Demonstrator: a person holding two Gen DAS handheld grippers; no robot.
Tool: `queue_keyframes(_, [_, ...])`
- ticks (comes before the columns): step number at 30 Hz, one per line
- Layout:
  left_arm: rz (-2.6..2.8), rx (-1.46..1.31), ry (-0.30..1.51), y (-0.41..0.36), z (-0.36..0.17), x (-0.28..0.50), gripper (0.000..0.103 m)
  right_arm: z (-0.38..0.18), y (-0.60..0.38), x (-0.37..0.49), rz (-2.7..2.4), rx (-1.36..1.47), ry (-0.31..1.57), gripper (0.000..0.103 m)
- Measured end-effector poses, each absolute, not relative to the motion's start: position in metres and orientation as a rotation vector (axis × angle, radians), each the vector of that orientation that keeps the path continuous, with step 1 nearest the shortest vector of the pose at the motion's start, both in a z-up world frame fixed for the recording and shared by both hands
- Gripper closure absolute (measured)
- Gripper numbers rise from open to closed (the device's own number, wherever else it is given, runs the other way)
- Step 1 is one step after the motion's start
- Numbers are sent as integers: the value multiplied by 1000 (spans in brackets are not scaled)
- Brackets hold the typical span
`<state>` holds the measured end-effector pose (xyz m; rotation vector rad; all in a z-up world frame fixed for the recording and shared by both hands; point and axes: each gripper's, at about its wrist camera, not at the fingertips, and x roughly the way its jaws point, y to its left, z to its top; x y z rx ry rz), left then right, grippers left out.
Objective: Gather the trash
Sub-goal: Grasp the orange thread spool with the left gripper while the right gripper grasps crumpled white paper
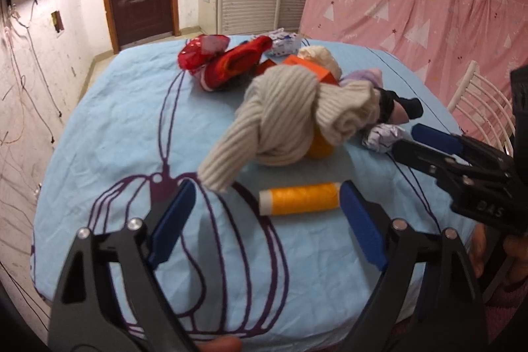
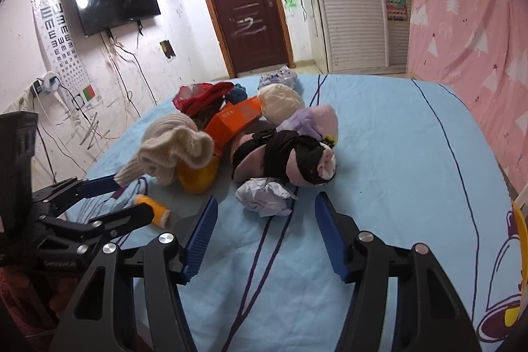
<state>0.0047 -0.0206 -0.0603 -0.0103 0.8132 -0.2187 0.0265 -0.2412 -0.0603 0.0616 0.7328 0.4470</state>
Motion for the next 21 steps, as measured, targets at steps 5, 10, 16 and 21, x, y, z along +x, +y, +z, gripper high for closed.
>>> queue_keyframes(5, [-268, -9, 848, -29, -70, 12, 27, -63, -235, 37, 429, 34, 760, 48])
queue_keyframes(10, [-289, -3, 857, -34, -71, 16, 27, -69, -230, 44, 422, 20, 778, 49])
queue_keyframes(16, [-316, -10, 855, -42, -69, 21, 40, -73, -230, 49, 433, 26, 787, 66])
queue_keyframes(21, [-341, -9, 856, -52, -69, 28, 60, -72, -231, 46, 435, 29, 769, 73])
